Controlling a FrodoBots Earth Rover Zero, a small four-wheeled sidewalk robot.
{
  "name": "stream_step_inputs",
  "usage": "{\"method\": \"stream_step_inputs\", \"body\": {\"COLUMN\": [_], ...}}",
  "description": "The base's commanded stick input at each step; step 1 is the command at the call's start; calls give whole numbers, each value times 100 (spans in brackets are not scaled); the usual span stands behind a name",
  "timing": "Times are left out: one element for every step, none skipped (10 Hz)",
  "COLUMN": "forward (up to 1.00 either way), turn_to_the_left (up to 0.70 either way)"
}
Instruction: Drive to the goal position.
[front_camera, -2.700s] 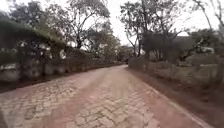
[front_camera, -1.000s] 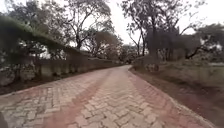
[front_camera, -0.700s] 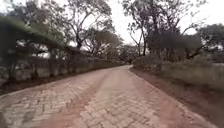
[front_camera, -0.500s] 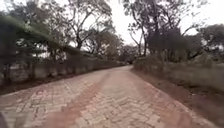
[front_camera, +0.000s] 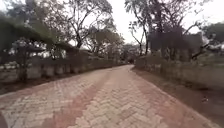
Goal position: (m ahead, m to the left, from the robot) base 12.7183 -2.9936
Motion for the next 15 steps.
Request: {"method": "stream_step_inputs", "body": {"forward": [70, 70, 70, 70, 70, 70, 70, 70, 70, 70, 70, 70, 70, 70, 70], "turn_to_the_left": [0, 0, 0, 0, 0, 0, 0, 0, 0, 0, 0, 0, 0, 0, 0]}}
